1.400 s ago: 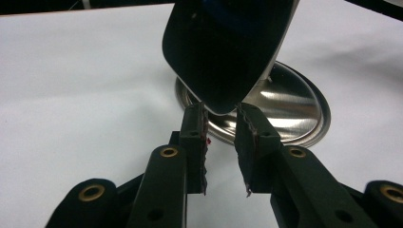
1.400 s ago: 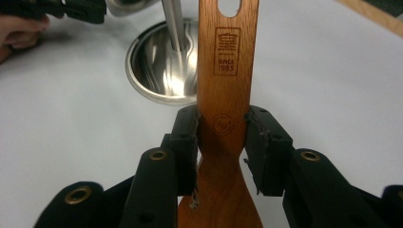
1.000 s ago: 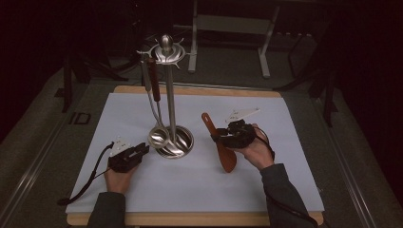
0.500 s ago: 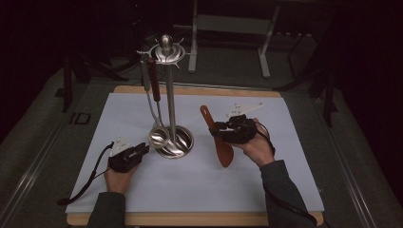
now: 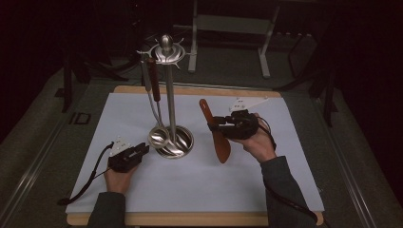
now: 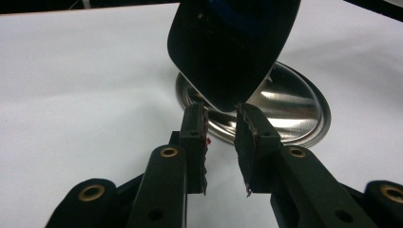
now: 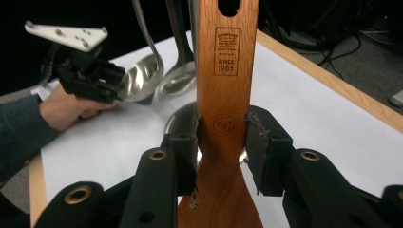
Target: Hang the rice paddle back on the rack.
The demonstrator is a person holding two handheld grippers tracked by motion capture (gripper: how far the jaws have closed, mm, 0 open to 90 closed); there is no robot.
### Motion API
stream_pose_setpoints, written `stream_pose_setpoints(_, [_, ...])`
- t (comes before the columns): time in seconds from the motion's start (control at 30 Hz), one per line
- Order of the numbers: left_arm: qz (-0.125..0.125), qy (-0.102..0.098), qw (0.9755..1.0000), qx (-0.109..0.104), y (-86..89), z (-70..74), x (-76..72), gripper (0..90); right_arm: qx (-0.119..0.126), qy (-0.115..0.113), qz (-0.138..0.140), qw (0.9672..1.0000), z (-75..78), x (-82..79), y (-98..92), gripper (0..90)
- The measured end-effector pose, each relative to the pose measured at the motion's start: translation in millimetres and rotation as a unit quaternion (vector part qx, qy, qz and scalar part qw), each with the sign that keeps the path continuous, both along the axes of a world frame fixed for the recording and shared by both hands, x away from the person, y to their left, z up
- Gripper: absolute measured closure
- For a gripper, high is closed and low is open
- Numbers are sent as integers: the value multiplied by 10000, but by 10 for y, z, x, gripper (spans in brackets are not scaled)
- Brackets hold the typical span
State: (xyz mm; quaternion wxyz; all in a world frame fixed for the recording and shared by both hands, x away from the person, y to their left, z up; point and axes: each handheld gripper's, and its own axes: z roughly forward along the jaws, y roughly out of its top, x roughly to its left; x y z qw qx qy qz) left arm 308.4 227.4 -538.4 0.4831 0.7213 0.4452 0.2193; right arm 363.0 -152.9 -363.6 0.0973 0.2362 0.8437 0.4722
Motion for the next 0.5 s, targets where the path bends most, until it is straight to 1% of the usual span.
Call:
stream_pose_setpoints(0.17, [-1, 1, 10000, 2, 1, 0, 0, 736, 153, -39, 89, 9998, 66, 0, 13, 665])
stream_pose_setpoints(0.5, [15, 27, 10000, 0, 4, -1, 5, 736, 377, -109, 249, 9989, 187, 4, 61, 665])
